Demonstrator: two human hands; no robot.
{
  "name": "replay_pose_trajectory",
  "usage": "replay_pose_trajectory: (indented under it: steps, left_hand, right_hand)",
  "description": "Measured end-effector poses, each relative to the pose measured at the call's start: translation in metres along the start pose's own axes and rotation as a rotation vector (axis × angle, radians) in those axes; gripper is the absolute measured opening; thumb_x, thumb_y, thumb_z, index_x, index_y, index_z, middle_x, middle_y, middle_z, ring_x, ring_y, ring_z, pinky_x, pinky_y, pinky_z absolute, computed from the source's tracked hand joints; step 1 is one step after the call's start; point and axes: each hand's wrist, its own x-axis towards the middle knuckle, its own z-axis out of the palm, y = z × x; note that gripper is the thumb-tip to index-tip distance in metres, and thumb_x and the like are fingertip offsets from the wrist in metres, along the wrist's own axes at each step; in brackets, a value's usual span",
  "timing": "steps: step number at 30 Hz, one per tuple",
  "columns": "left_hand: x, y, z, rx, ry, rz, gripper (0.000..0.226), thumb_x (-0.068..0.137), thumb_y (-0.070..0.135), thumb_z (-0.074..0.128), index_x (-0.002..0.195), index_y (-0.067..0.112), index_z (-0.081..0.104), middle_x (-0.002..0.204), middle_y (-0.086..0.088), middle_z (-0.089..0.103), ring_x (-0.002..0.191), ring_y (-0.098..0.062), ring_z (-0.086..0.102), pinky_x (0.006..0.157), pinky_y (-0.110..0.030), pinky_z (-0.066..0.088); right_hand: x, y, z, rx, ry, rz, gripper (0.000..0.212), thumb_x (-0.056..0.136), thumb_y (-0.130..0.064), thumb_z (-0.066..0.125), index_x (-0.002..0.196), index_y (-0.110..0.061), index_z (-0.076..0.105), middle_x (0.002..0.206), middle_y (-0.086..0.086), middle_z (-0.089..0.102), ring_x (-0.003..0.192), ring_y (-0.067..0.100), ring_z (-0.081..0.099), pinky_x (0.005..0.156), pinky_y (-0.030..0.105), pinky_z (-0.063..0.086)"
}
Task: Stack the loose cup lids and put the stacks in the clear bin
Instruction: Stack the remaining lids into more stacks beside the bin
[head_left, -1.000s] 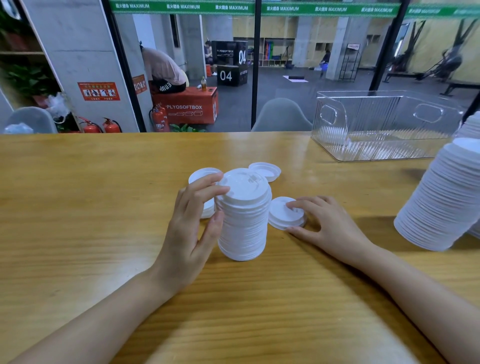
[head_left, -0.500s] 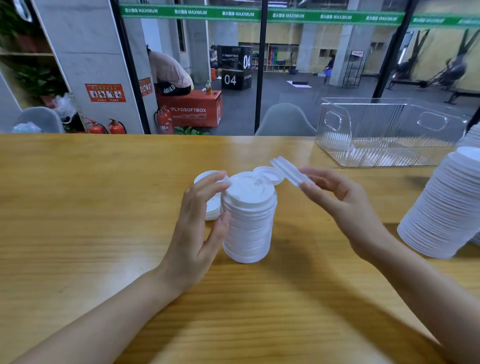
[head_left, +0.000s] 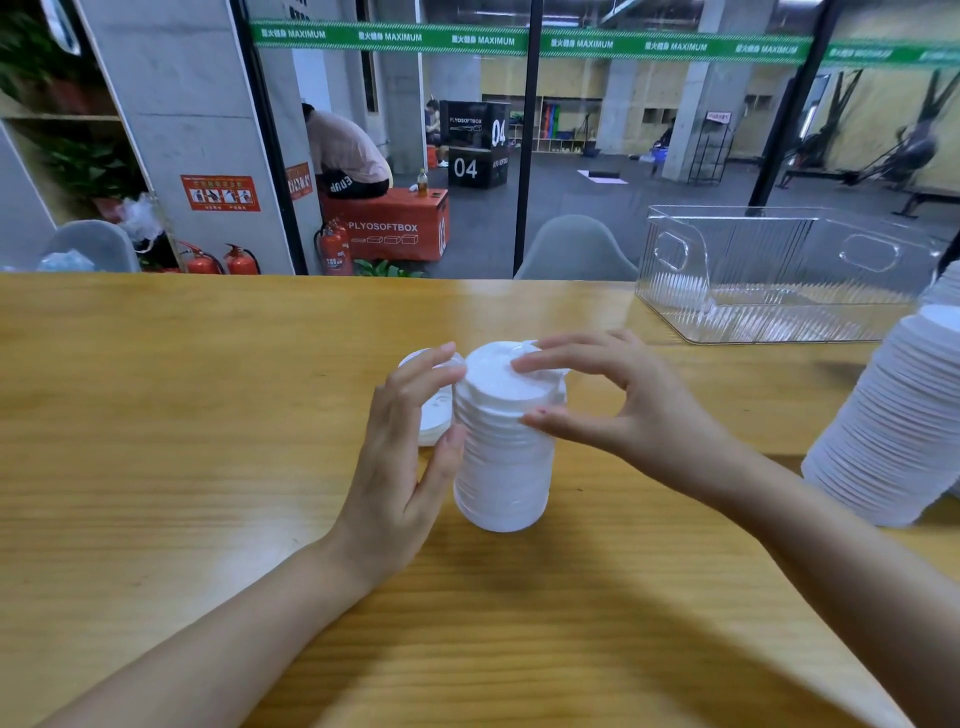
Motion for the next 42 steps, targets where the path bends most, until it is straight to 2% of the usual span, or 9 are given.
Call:
replay_pose_trajectory:
  steps: [9, 13, 17, 20, 23, 27, 34, 39, 42]
  left_hand:
    - [-0.001, -0.004, 0.000, 0.006, -0.017, 0.007, 0.033, 0.097, 0.013, 0.044, 0.129, 0.017, 0.048, 0.136, -0.004, 0.051, 0.132, -0.022, 0.046, 0.107, -0.048, 0.038]
    - [-0.001, -0.003, 0.000, -0.001, -0.025, -0.005, 0.033, 0.097, 0.014, 0.044, 0.130, 0.016, 0.048, 0.137, -0.005, 0.050, 0.133, -0.024, 0.045, 0.109, -0.044, 0.036]
    - [0.000, 0.002, -0.001, 0.017, -0.021, -0.001, 0.035, 0.097, 0.014, 0.044, 0.132, 0.014, 0.046, 0.139, -0.005, 0.049, 0.134, -0.026, 0.044, 0.110, -0.041, 0.035]
    - [0.002, 0.009, -0.001, 0.048, -0.011, -0.035, 0.036, 0.098, 0.018, 0.044, 0.134, 0.019, 0.044, 0.142, -0.004, 0.046, 0.137, -0.024, 0.040, 0.112, -0.036, 0.031]
    - [0.003, 0.014, 0.003, 0.043, -0.029, -0.101, 0.036, 0.099, 0.024, 0.041, 0.135, 0.024, 0.044, 0.143, -0.006, 0.045, 0.139, -0.022, 0.037, 0.113, -0.034, 0.030]
    - [0.000, 0.011, 0.008, 0.039, -0.034, -0.135, 0.034, 0.099, 0.027, 0.040, 0.133, 0.024, 0.046, 0.141, 0.000, 0.047, 0.138, -0.017, 0.039, 0.109, -0.038, 0.036]
    - [0.009, 0.017, 0.032, -0.025, -0.077, -0.154, 0.033, 0.099, 0.030, 0.040, 0.131, 0.027, 0.048, 0.139, -0.001, 0.048, 0.137, -0.014, 0.040, 0.107, -0.035, 0.038]
    - [0.023, 0.036, 0.072, -0.097, -0.195, -0.131, 0.035, 0.099, 0.032, 0.040, 0.134, 0.029, 0.044, 0.142, 0.003, 0.045, 0.139, -0.007, 0.035, 0.111, -0.028, 0.032]
    - [0.027, 0.039, 0.084, -0.112, -0.223, -0.120, 0.036, 0.099, 0.032, 0.039, 0.136, 0.034, 0.040, 0.144, 0.003, 0.045, 0.140, -0.006, 0.034, 0.113, -0.026, 0.029]
  right_hand:
    - [-0.004, 0.005, 0.008, 0.010, 0.008, 0.007, 0.046, 0.073, -0.064, 0.063, 0.116, -0.047, 0.063, 0.125, -0.022, 0.060, 0.122, 0.007, 0.046, 0.100, 0.011, 0.033]
    - [-0.012, 0.006, 0.006, 0.094, -0.009, 0.084, 0.072, 0.068, -0.066, 0.066, 0.134, -0.053, 0.041, 0.129, -0.027, 0.054, 0.123, -0.001, 0.044, 0.097, 0.005, 0.032]
    - [-0.028, 0.027, 0.011, 0.078, -0.096, 0.234, 0.090, 0.059, -0.070, 0.071, 0.135, -0.056, 0.025, 0.128, -0.020, 0.053, 0.121, 0.002, 0.044, 0.102, 0.021, 0.037]
    - [-0.039, 0.044, 0.027, -0.008, -0.233, 0.329, 0.111, 0.054, -0.070, 0.076, 0.147, -0.047, 0.018, 0.128, -0.015, 0.053, 0.119, 0.006, 0.042, 0.109, 0.038, 0.036]
    - [-0.040, 0.047, 0.042, -0.068, -0.288, 0.313, 0.116, 0.053, -0.068, 0.077, 0.146, -0.053, 0.009, 0.119, -0.027, 0.048, 0.115, -0.002, 0.033, 0.107, 0.034, 0.032]
    - [-0.033, 0.044, 0.052, -0.153, -0.255, 0.237, 0.109, 0.062, -0.060, 0.083, 0.148, -0.041, 0.019, 0.127, -0.020, 0.049, 0.116, 0.003, 0.037, 0.093, 0.028, 0.026]
    - [-0.044, 0.054, 0.030, -0.200, -0.170, 0.247, 0.094, 0.065, -0.055, 0.084, 0.141, -0.033, 0.035, 0.122, -0.019, 0.051, 0.116, 0.008, 0.041, 0.092, 0.028, 0.027]
    - [-0.070, 0.077, -0.009, -0.168, -0.138, 0.353, 0.104, 0.045, -0.076, 0.066, 0.137, -0.034, 0.040, 0.119, -0.017, 0.053, 0.114, 0.006, 0.040, 0.093, 0.028, 0.030]
    - [-0.080, 0.085, -0.014, -0.115, -0.125, 0.377, 0.101, 0.046, -0.077, 0.065, 0.135, -0.034, 0.042, 0.121, -0.015, 0.056, 0.113, 0.006, 0.042, 0.101, 0.035, 0.035]
